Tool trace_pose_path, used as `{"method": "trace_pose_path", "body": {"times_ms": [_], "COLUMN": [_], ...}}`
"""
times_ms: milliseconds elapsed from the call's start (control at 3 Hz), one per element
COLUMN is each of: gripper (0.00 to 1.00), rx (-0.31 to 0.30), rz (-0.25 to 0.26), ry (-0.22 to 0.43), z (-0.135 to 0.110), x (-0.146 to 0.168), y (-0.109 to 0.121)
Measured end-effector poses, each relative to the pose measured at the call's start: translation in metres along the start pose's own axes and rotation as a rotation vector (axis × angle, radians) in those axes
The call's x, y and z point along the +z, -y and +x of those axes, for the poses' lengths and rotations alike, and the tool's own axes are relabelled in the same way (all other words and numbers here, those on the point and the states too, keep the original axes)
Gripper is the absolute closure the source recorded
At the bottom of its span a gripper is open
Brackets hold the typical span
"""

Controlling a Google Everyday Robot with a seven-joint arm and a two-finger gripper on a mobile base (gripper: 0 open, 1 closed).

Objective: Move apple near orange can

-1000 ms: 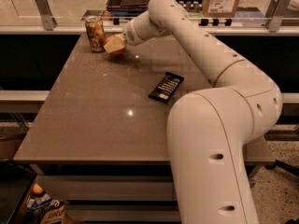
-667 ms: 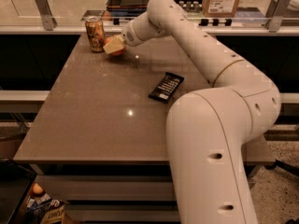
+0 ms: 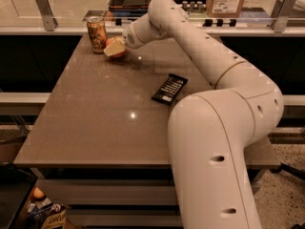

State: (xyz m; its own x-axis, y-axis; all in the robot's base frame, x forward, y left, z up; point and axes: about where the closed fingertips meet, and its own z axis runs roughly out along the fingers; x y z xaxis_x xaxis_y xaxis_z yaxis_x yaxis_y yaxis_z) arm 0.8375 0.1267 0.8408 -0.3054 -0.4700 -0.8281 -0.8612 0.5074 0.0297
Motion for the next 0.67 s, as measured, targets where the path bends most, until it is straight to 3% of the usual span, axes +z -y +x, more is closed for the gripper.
{"method": "trace_pose_path", "body": {"times_ms": [333,667], "gripper": [0.00,0.00], "rx": [0.000,0.000], "rz": [-0.004,-0.004], "ry": [-0.002,-0.002], "z": [0.0009,0.0010], "x": [0.0032,0.0033], "y": [-0.0016,-0.0017]}}
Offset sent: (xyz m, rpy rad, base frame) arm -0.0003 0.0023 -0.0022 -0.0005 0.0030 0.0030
